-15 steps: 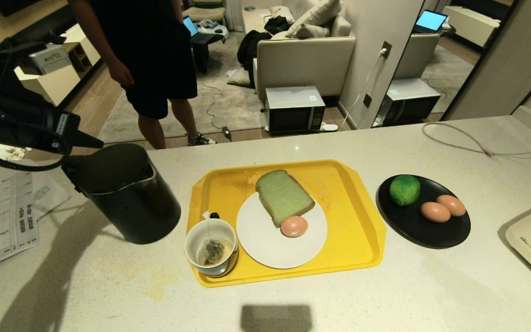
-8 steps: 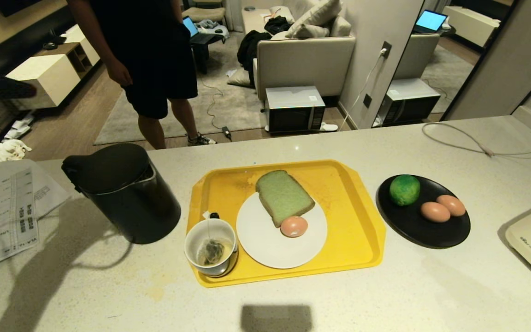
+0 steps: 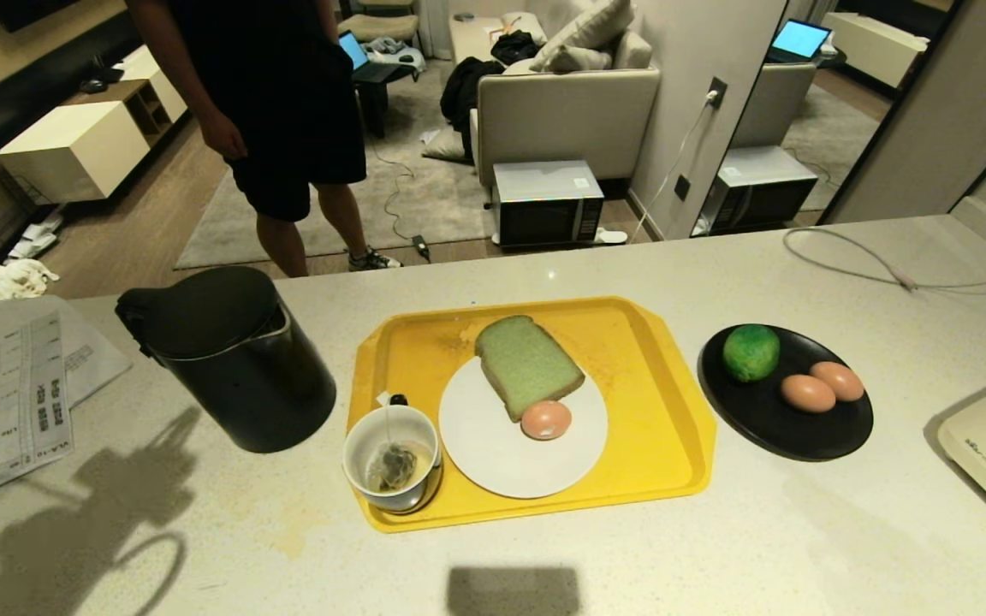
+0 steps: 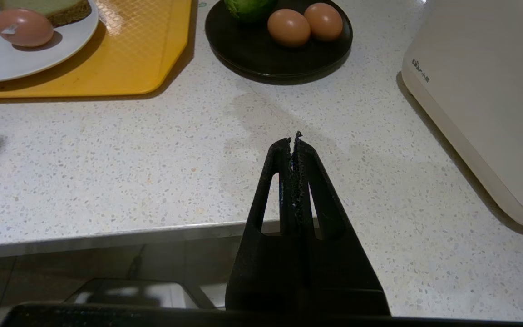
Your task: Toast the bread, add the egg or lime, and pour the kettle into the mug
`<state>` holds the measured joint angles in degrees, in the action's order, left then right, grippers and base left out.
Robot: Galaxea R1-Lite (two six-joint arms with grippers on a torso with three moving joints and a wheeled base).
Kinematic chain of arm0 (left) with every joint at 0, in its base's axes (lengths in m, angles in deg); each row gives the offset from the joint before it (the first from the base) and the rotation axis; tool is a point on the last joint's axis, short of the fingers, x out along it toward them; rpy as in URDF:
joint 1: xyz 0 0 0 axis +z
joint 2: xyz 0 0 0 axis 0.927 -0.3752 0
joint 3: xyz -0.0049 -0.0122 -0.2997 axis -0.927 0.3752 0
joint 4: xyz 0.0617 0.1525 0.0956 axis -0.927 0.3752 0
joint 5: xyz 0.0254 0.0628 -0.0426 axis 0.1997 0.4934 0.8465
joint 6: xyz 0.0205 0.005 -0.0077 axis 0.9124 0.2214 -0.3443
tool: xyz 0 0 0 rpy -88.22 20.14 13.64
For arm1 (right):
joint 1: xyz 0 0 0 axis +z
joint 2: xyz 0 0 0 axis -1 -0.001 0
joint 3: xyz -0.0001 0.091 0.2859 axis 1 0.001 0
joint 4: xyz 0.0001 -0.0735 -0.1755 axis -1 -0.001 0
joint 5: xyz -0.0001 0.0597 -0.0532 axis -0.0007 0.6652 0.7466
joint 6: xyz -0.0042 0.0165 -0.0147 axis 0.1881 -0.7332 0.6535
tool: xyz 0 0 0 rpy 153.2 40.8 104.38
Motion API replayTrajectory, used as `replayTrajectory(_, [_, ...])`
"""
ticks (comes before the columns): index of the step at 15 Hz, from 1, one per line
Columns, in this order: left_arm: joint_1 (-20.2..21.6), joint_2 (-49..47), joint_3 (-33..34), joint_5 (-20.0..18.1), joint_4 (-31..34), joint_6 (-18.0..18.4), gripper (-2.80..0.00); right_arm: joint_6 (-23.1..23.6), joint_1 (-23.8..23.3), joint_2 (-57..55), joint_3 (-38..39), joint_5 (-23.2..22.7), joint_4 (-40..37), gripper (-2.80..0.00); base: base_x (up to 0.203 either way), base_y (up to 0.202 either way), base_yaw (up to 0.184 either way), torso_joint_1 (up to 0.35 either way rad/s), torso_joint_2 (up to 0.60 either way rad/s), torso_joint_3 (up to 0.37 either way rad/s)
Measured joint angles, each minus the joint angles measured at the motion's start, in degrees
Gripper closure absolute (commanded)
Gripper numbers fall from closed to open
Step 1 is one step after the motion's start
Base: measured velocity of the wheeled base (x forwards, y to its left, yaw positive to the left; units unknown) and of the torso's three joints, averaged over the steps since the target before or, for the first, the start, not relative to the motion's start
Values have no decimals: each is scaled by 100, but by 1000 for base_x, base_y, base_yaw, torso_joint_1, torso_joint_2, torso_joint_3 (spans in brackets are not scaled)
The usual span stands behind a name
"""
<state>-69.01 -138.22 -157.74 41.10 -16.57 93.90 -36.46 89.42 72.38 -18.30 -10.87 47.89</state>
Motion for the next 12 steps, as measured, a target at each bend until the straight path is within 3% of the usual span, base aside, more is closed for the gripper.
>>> replayTrajectory(4, [21,1195,1189,204,-350,16,0,0,-1,0,0,0,1,0,0,0,0,0,0,0])
replayTrajectory(9, [17,2494,3075,249,-1597,66,0,-1,0,0,0,2,-1,0,0,0,0,0,0,0])
replayTrajectory(12, [11,3246,3969,503,-2140,30,0,2,0,0,0,-2,-1,0,0,0,0,0,0,0])
